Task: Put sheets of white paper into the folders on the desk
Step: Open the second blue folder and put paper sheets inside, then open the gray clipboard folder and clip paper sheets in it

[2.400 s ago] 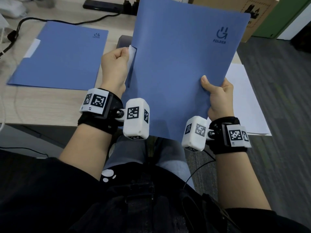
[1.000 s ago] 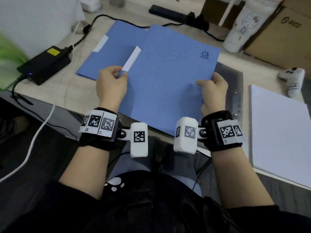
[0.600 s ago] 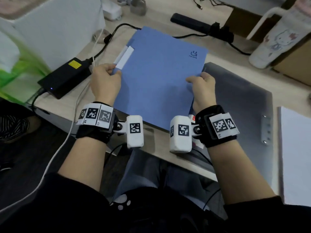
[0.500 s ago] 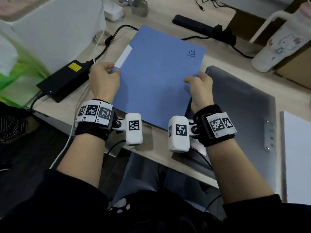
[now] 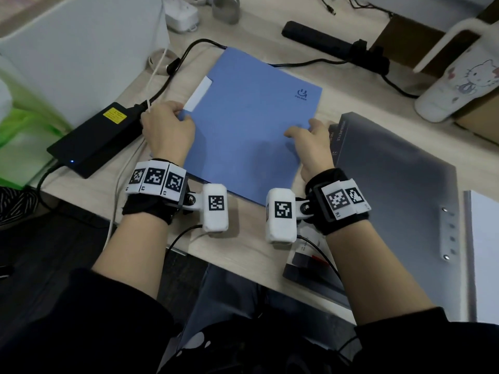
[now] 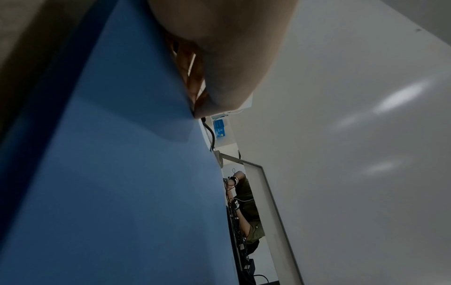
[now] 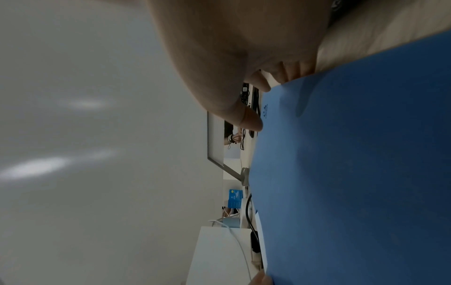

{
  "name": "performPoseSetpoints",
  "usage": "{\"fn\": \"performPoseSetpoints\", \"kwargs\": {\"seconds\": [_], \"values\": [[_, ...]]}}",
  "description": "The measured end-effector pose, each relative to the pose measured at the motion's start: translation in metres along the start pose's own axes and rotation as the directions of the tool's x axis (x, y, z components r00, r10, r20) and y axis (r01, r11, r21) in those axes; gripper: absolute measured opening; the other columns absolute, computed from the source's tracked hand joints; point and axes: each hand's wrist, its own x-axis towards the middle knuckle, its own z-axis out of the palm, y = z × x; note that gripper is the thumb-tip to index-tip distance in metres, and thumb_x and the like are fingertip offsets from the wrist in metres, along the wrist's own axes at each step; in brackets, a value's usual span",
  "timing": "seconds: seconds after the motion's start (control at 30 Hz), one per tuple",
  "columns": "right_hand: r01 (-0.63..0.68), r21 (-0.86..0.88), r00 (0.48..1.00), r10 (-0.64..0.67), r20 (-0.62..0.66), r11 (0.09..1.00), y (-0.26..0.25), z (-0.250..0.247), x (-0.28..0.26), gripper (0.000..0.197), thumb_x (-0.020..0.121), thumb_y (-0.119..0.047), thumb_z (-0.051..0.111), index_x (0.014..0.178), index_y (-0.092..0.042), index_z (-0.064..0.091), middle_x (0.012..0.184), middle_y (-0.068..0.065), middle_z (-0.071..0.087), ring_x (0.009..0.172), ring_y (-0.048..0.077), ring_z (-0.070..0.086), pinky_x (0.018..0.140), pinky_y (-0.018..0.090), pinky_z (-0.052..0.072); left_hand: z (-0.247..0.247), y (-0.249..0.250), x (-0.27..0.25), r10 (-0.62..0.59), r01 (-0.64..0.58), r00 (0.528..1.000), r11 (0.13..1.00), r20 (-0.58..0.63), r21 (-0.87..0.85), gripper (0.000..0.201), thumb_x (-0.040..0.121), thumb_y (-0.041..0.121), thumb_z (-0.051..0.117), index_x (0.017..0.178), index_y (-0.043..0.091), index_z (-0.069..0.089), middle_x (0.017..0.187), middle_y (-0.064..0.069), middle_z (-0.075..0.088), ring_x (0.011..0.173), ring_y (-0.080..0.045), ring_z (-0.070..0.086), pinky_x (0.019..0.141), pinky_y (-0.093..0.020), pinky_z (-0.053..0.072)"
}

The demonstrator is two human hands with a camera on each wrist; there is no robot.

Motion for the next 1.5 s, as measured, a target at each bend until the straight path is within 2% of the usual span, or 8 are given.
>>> {"fn": "performPoseSetpoints", "kwargs": {"seconds": [0.17,0.3,0.7,0.83,1.03,1.17,1.37,1.5], "values": [[-0.042,-0.041,0.999,0.043,0.009,0.998,-0.005,-0.003,0.001,0.067,0.080,-0.011,0.062,0.141,-0.011,0.034,0.139,0.006,0.045,0.094,0.013,0.057,0.102,0.038,0.045,0.000,-0.001,0.001,-0.026,0.025,0.999,0.999,0.031,0.025,0.039,0.083,0.010,0.048,0.119,0.012,0.064,0.116,-0.013,0.065,0.115,-0.034,0.052,0.092,-0.038,0.046],[-0.035,-0.054,0.999,0.036,0.020,0.998,-0.003,-0.006,0.008,0.069,0.084,-0.010,0.061,0.145,-0.010,0.028,0.143,0.006,0.039,0.075,0.000,0.050,0.098,0.033,0.046,-0.001,0.001,0.003,-0.033,0.032,0.999,0.999,0.041,0.019,0.040,0.083,0.007,0.048,0.120,0.009,0.062,0.117,-0.014,0.065,0.114,-0.034,0.054,0.093,-0.037,0.046],[-0.075,-0.020,0.991,0.077,0.111,0.997,0.001,-0.013,0.009,0.077,0.083,-0.009,0.063,0.147,-0.010,0.021,0.146,0.004,0.037,0.124,0.020,0.049,0.090,0.027,0.046,0.004,0.003,0.005,-0.028,0.020,0.997,0.995,0.075,0.099,0.045,0.081,0.011,0.048,0.125,0.008,0.059,0.123,-0.019,0.060,0.117,-0.039,0.051,0.095,-0.045,0.047],[-0.111,0.066,0.985,0.101,0.140,0.992,-0.003,-0.020,0.001,0.086,0.068,-0.016,0.067,0.144,-0.010,0.028,0.130,0.004,0.054,0.118,0.025,0.057,0.102,0.044,0.047,0.002,0.007,-0.002,-0.010,-0.005,0.996,0.988,0.091,0.156,0.036,0.075,0.018,0.048,0.103,0.001,0.061,0.111,-0.025,0.060,0.108,-0.043,0.052,0.088,-0.050,0.048],[-0.015,0.015,0.991,0.013,0.134,1.000,-0.007,-0.040,-0.014,0.056,0.086,-0.011,0.061,0.138,-0.011,0.041,0.139,0.005,0.046,0.129,0.017,0.046,0.103,0.034,0.043,0.007,0.028,-0.025,0.115,-0.127,0.987,0.986,0.115,0.107,0.045,0.083,0.020,0.053,0.125,0.002,0.055,0.129,-0.019,0.055,0.122,-0.037,0.047,0.102,-0.045,0.040],[0.093,-0.023,0.979,-0.088,0.185,0.995,-0.014,-0.058,-0.034,0.031,0.090,-0.011,0.056,0.121,-0.009,0.059,0.116,0.003,0.065,0.099,0.014,0.064,0.084,0.025,0.045,0.013,0.056,-0.053,0.219,-0.215,0.954,0.976,0.202,-0.042,0.040,0.089,0.016,0.053,0.129,0.007,0.055,0.138,-0.009,0.050,0.131,-0.022,0.043,0.107,-0.029,0.033],[0.236,0.022,0.962,-0.237,0.134,0.972,-0.014,-0.095,-0.062,0.013,0.086,-0.002,0.059,0.097,-0.006,0.065,0.087,0.009,0.072,0.069,0.011,0.067,0.071,0.019,0.050,0.022,0.097,-0.102,0.324,-0.252,0.867,0.941,0.379,-0.226,0.030,0.089,0.016,0.056,0.117,0.013,0.064,0.124,-0.001,0.062,0.118,-0.016,0.055,0.103,-0.026,0.041],[0.351,-0.077,0.936,-0.352,0.006,0.933,-0.001,-0.125,-0.076,0.015,0.084,-0.001,0.058,0.096,-0.004,0.067,0.086,0.012,0.072,0.072,0.013,0.069,0.069,0.019,0.052,0.029,0.113,-0.137,0.349,-0.205,0.803,0.923,0.483,-0.327,0.025,0.088,0.013,0.058,0.112,0.010,0.067,0.110,-0.002,0.068,0.106,-0.016,0.062,0.100,-0.031,0.047]]}}
